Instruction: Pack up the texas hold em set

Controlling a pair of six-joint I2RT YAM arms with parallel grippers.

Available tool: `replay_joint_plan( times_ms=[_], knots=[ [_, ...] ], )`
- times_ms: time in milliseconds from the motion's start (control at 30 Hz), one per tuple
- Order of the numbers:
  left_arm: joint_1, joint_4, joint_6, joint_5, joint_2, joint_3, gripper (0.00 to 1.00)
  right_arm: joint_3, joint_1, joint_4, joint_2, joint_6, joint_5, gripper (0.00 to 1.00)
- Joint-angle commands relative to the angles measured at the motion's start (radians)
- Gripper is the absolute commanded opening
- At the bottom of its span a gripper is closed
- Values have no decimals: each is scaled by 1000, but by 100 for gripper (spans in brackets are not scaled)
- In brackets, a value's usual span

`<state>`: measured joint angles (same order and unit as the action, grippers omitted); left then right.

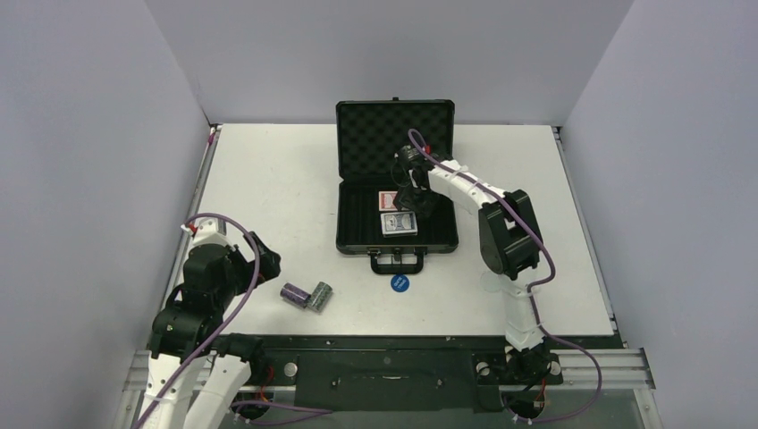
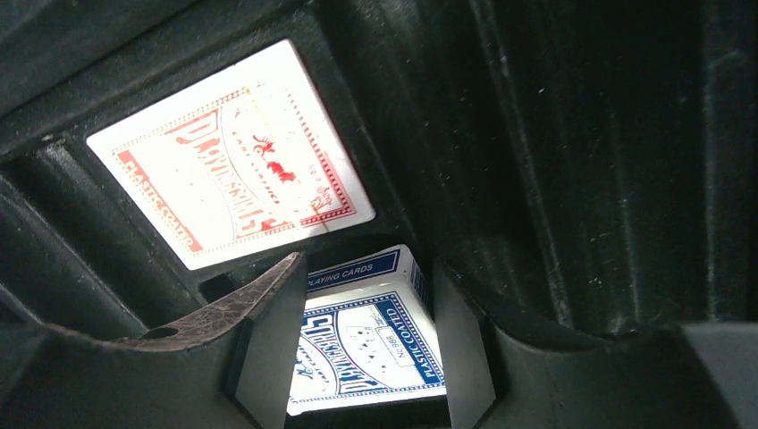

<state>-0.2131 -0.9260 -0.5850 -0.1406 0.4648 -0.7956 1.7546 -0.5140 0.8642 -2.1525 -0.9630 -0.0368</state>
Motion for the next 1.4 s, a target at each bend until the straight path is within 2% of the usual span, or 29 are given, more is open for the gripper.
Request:
replay_joint_plan(
  times_ms=[0, 400, 700, 1200, 1367],
  knots=[
    [9, 53, 18, 18, -13, 0, 96, 37, -28, -4, -9, -7, -7, 48],
    [24, 56, 19, 23, -21, 2, 96, -23, -63, -6, 22, -13, -10, 46],
    [26, 56, 19, 23, -17, 2, 96, -101, -87, -8, 57, -81, 6, 45],
    [31, 56, 19, 25, -10, 2, 96, 7, -115, 138, 91, -126, -38, 46],
    [32, 58, 19, 26, -10, 4, 96, -35, -127, 102, 116, -140, -3, 47]
  ],
)
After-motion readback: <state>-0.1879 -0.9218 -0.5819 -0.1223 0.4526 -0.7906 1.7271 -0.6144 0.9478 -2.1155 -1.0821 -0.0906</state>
